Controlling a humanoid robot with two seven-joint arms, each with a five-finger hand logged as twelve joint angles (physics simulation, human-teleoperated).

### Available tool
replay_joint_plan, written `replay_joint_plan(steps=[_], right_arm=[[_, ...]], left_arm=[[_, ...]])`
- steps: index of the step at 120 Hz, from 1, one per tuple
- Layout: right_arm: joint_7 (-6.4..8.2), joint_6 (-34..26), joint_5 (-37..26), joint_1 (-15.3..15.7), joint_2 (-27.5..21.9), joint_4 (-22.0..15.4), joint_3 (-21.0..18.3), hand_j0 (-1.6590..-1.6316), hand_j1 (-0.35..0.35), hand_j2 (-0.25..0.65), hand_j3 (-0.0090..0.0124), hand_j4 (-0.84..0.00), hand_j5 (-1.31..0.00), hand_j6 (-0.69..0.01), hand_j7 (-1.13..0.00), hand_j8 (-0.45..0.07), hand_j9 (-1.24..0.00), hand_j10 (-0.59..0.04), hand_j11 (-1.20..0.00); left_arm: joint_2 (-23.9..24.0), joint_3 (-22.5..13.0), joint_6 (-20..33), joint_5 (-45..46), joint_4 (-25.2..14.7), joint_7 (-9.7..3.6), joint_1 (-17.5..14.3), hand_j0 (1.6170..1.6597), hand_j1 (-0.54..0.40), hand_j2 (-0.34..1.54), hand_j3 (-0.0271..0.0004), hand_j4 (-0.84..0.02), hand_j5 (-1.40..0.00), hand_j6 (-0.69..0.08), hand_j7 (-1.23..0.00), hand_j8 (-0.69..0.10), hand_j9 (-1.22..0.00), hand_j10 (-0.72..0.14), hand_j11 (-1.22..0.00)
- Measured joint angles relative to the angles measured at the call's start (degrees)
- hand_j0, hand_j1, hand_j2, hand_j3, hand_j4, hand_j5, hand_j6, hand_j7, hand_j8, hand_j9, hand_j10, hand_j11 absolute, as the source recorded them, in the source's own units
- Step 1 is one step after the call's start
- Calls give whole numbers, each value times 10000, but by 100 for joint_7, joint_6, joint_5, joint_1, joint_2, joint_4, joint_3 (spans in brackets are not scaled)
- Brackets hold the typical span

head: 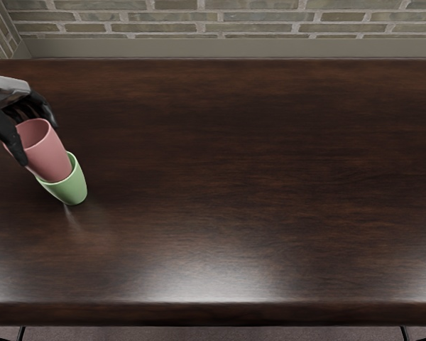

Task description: Pick up cup and place in cup with left hand

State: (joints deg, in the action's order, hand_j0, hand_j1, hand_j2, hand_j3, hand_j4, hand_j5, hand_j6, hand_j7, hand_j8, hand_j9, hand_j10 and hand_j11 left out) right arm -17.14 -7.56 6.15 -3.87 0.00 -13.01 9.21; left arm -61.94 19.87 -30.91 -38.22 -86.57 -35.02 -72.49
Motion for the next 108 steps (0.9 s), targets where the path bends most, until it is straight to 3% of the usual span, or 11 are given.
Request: replay_joint_plan(steps=[30,47,62,108], right_arm=[[4,0,0,0,-7,0,1,-16581,-3138,-60,0,-291,-381,-291,-381,-291,-381,-292,-381],[3,0,0,0,-3,0,1,-16581,-3138,-60,0,-292,-381,-291,-381,-292,-381,-292,-381],[5,0,0,0,-1,0,1,-16581,-3138,-60,0,-292,-381,-291,-381,-292,-381,-292,-381],[1,0,0,0,0,0,2,-16581,-3138,-60,0,-292,-381,-291,-381,-292,-381,-292,-381]], left_arm=[[37,-26,52,-5,8,1,0,16570,-1476,3705,0,-5112,-7019,-3561,-6950,-3099,-6975,-4068,-6887],[46,-40,209,-3,28,1,0,16575,148,2005,0,-3297,-4462,-2530,-4425,-2300,-4436,-2779,-4391],[46,-44,249,5,39,2,9,16578,1127,1187,0,-2284,-3034,-1876,-3013,-1751,-3017,-2003,-2991],[33,-46,266,18,48,2,9,16580,2133,361,0,-1264,-1573,-1215,-1566,-1192,-1564,-1211,-1557]])
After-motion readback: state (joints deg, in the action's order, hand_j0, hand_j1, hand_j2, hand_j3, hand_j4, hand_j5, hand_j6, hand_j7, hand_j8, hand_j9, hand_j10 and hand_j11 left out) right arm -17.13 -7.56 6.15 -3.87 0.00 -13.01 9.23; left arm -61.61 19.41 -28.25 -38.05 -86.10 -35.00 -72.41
